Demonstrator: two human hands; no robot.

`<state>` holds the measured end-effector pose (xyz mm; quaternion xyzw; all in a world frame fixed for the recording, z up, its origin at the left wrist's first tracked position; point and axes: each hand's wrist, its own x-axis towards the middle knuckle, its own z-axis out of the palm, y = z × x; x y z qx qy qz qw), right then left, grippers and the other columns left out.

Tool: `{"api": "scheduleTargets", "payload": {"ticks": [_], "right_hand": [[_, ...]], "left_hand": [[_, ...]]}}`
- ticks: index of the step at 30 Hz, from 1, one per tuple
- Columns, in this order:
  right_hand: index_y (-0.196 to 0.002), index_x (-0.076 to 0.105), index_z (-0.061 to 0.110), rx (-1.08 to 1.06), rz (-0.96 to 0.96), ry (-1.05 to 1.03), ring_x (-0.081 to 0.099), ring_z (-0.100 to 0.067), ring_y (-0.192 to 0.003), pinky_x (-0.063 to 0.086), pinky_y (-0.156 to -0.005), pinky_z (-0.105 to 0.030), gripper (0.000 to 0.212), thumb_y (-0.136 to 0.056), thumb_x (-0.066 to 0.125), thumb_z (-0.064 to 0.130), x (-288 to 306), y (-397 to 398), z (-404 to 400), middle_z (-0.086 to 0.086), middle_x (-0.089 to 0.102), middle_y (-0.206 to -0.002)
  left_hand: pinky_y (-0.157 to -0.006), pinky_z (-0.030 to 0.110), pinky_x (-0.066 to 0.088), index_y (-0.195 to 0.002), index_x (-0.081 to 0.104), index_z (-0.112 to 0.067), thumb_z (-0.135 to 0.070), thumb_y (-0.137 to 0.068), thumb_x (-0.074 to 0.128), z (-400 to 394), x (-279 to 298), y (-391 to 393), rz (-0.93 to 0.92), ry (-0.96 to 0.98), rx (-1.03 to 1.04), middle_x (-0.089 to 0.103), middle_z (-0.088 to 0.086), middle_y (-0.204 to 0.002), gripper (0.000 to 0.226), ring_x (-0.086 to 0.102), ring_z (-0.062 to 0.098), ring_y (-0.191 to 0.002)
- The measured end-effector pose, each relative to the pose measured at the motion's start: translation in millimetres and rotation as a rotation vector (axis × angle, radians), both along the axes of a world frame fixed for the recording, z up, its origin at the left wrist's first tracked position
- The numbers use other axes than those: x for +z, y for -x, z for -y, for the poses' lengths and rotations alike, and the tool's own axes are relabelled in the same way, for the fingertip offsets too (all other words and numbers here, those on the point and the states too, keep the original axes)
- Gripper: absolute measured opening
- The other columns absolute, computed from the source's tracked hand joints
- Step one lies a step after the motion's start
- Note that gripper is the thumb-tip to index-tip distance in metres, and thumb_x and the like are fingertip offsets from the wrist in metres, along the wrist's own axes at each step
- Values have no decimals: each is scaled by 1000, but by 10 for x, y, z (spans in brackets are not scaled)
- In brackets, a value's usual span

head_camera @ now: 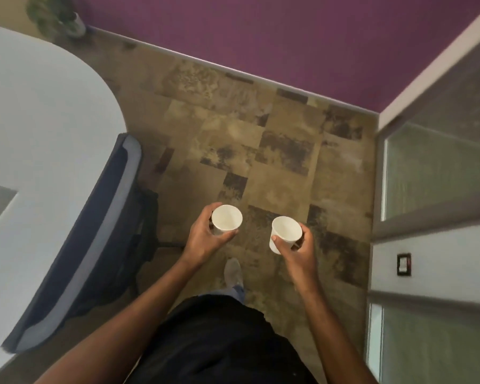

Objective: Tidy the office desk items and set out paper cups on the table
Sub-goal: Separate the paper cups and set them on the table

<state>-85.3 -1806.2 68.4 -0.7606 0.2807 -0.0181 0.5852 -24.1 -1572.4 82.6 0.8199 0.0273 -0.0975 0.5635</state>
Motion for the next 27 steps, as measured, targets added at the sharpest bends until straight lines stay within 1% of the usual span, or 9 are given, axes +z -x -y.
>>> {"api": "scheduleTargets", "payload": {"ticks": [2,6,10,14,16,20,23,25,27], "right_hand": [[-119,51,52,45,6,7,63,-3,-110,55,-89,-27,61,-68,85,51,22,-394,154,22,64,-117],[-126,51,40,99,-1,-6,62,-1,-111,54,-91,-28,63,-75,87,39,44,-1165,406,19,63,-119],[-123,50,45,198,-5,9,61,3,-109,55,-88,-25,61,-75,86,42,11,-2018,581,21,63,-119],[-122,49,48,331,6,31,60,3,-111,53,-80,-15,60,-76,87,39,-32,-2936,693,25,61,-119],[-125,50,43,402,5,29,60,1,-112,52,-78,-14,61,-76,87,37,-72,-3467,715,22,61,-121],[-129,49,38,578,32,28,59,-4,-114,51,-84,-18,65,-75,86,41,-65,-4533,646,16,60,-125],[-128,48,40,696,54,24,59,-4,-115,52,-89,-21,66,-74,86,42,9,-5254,452,16,60,-125],[-126,48,41,802,69,18,59,-1,-113,52,-85,-14,65,-73,85,44,66,-5705,251,20,60,-122],[-126,50,37,915,69,7,60,0,-112,50,-83,-10,64,-73,86,41,119,-6074,-28,18,61,-122]], "left_hand": [[-87,15,50,-132,53,-24,-22,-74,89,122,24,-313,13,-2,20,55,-16,-124,68,56,3,-110],[-89,15,50,-135,52,-24,-25,-74,89,256,13,-851,-18,-5,83,55,-15,-126,72,54,-1,-113],[-84,4,47,-132,51,-31,-27,-73,89,277,-55,-1392,-36,-4,188,51,-30,-123,71,50,-15,-113],[-85,3,47,-131,48,-37,-28,-72,90,286,-141,-1940,-59,-20,323,48,-39,-121,72,47,-21,-113],[-86,4,48,-133,49,-34,-29,-73,89,284,-200,-2279,-60,-18,390,49,-35,-122,73,47,-19,-115],[-89,5,48,-136,49,-27,-30,-74,89,311,-198,-2967,-31,-47,553,53,-15,-129,73,52,-4,-116],[-91,6,48,-135,49,-30,-32,-74,88,324,-123,-3412,-2,-53,683,53,-16,-129,72,51,-8,-115],[-90,4,47,-135,48,-32,-36,-74,88,298,-71,-3671,15,-65,758,52,-18,-129,73,50,-11,-116],[-90,4,46,-135,48,-32,-39,-74,88,242,-27,-3831,1,-62,883,52,-19,-130,74,51,-9,-118]]}}
